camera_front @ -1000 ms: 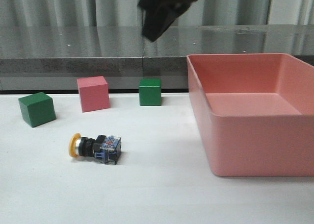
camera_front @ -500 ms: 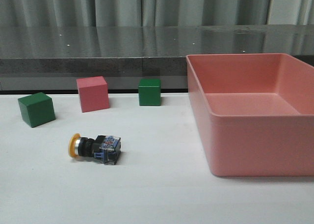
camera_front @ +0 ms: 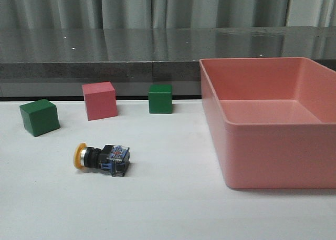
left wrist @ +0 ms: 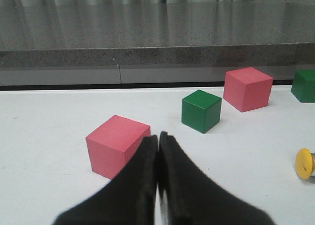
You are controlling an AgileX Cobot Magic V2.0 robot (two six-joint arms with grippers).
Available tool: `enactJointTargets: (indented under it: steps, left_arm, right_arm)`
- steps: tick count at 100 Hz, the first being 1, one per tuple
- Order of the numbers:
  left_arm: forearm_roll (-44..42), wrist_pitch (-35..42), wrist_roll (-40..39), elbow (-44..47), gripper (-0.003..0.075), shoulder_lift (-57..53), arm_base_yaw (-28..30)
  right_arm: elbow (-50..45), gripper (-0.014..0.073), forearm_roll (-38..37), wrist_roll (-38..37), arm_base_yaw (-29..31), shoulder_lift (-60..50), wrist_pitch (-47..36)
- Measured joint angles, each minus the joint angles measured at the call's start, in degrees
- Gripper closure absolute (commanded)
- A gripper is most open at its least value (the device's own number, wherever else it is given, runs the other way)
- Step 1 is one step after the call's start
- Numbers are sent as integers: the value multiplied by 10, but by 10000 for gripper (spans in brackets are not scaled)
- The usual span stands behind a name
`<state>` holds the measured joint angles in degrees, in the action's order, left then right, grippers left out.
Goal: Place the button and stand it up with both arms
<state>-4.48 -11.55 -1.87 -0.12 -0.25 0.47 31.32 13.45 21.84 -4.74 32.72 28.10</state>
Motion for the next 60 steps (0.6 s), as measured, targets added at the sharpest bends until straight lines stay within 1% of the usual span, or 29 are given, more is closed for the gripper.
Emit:
enactJointTargets:
  steps: [9, 21, 29, 40, 49, 55, 60]
  left_arm:
    - [13, 14, 0, 0, 740, 0, 0]
    - [53, 39, 0, 1, 740, 0, 0]
    - [88, 57, 0, 1, 740, 0, 0]
    - [169, 71, 0, 1, 740, 0, 0]
    - [208, 47, 0, -4, 740, 0, 0]
    - [216, 11, 2, -22, 740, 0, -3]
    - [218, -18, 19, -48, 740, 0, -8]
  right_arm:
    - [-26, 670, 1, 0, 0, -71, 10]
    - [-47, 670, 1, 0, 0, -133, 39]
    - [-54, 670, 1, 0, 0, -151, 56]
    - [-59, 670, 1, 0, 0, -156, 63]
    - [-59, 670, 1, 0, 0, -157, 64]
    - [-59, 670, 1, 0, 0, -157, 64]
    - [-59, 670, 1, 0, 0, -157, 64]
